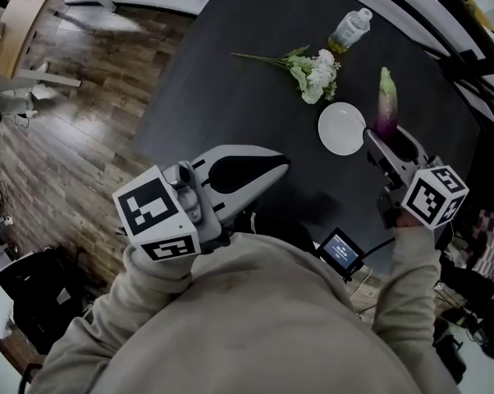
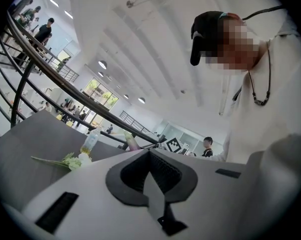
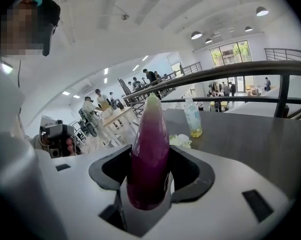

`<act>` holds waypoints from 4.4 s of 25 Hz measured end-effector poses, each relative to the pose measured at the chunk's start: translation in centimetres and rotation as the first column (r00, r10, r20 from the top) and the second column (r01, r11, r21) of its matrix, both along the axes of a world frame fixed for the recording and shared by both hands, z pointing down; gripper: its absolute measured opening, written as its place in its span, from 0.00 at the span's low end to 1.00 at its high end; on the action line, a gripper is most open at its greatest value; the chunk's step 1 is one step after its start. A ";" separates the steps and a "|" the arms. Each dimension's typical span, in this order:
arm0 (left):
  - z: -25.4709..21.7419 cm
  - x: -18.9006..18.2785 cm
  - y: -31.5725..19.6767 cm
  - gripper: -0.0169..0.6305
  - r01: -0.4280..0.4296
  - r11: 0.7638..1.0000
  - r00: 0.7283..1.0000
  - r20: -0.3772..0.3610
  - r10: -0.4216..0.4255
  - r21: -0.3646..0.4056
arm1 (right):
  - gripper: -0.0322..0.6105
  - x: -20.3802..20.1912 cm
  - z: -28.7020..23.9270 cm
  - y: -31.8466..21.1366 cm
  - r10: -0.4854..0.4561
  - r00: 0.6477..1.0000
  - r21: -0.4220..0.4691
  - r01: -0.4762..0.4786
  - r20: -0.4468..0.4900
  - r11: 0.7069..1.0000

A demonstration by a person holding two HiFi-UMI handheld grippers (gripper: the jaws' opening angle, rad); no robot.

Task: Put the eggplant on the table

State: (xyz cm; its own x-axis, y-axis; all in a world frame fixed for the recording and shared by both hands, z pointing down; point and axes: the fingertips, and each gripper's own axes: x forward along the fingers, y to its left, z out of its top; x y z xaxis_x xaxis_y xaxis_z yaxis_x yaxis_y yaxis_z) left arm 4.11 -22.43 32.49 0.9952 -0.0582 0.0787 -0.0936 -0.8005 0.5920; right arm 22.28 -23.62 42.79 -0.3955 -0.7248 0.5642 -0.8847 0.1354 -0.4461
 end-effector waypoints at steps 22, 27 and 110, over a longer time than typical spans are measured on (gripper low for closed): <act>2.6 -3.9 1.0 0.04 0.147 0.987 0.989 0.040 -0.145 -0.059 | 0.42 1.3 16.2 -0.1 -0.150 0.980 -0.291 0.107 -0.133 0.951; 3.2 -4.9 1.4 0.04 0.179 0.981 0.983 0.051 -0.176 -0.070 | 0.42 1.6 20.2 0.8 -0.170 0.977 -0.365 0.112 -0.131 0.924; -12.7 10.8 8.2 0.04 -0.340 0.885 0.908 -0.134 0.397 0.317 | 0.07 1.6 -23.3 15.0 0.226 0.968 0.570 -0.124 -0.111 0.812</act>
